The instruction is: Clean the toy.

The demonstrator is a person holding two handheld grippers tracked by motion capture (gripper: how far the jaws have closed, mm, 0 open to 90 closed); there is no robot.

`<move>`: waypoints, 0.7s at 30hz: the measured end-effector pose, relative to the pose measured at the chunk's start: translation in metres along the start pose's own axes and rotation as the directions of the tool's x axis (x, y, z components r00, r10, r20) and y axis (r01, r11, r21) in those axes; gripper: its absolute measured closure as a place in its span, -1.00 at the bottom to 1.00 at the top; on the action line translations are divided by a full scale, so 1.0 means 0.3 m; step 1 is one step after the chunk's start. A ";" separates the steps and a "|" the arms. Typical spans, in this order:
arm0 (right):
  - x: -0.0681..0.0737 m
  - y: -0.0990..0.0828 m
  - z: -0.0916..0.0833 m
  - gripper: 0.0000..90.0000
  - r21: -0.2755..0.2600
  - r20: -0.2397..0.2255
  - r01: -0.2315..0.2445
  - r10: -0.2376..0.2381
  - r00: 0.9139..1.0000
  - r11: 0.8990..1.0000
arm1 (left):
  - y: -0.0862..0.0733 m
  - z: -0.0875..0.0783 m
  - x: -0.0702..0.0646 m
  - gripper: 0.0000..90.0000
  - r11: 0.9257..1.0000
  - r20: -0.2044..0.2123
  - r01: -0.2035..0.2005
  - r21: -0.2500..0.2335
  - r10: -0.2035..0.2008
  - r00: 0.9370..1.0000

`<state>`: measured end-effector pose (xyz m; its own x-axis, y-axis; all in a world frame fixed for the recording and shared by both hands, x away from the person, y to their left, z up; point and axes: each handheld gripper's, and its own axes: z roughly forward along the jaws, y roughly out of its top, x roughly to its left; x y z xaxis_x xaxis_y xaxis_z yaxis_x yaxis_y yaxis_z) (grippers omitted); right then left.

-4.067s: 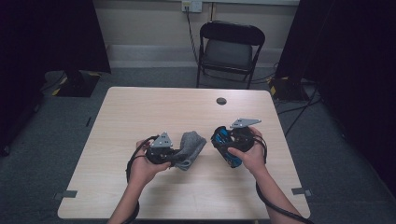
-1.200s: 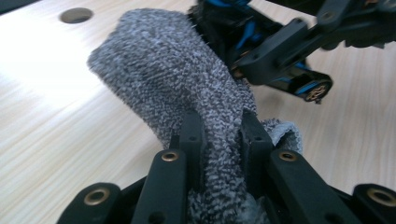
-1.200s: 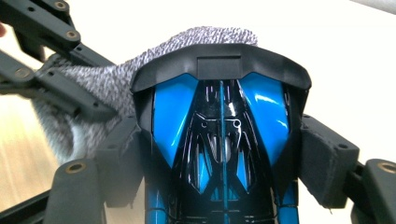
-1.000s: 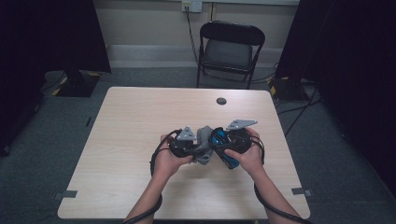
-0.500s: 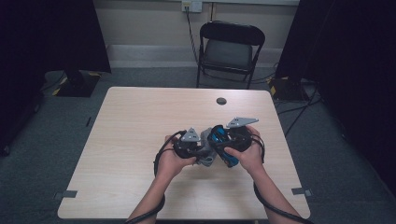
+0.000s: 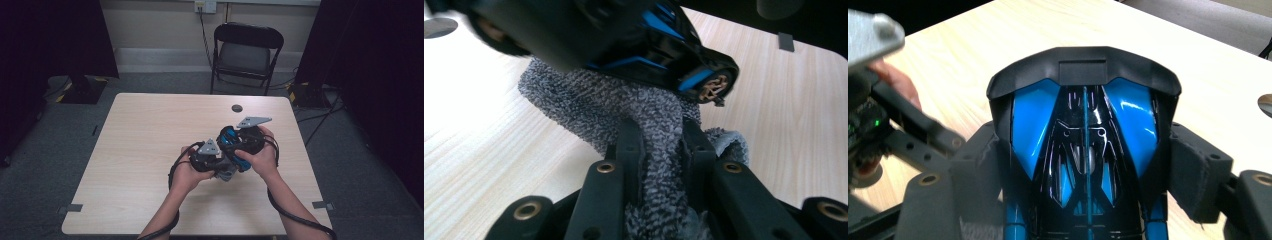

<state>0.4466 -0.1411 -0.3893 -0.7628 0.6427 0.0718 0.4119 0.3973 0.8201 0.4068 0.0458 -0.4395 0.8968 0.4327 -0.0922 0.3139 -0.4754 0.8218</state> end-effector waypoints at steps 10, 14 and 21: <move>0.010 0.067 0.039 -0.44 0.024 -0.003 -0.004 0.004 1.000 1.000 | -0.015 -0.003 -0.017 0.67 1.000 0.015 -0.016 0.011 0.016 1.000; 0.008 0.085 0.054 -0.44 0.026 -0.003 -0.015 0.015 1.000 1.000 | -0.024 0.003 -0.027 0.67 1.000 0.031 -0.020 0.013 0.020 0.999; -0.011 0.115 0.061 -0.44 0.009 -0.004 -0.040 0.040 0.999 0.999 | -0.048 0.005 -0.036 0.67 0.999 0.076 -0.030 0.022 0.028 0.997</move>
<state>0.4725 -0.1177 -0.3716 -0.7477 0.6555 0.1064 0.4461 0.3771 0.8116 0.3930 0.0467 -0.4513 0.9264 0.3597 -0.1113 0.2937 -0.5053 0.8114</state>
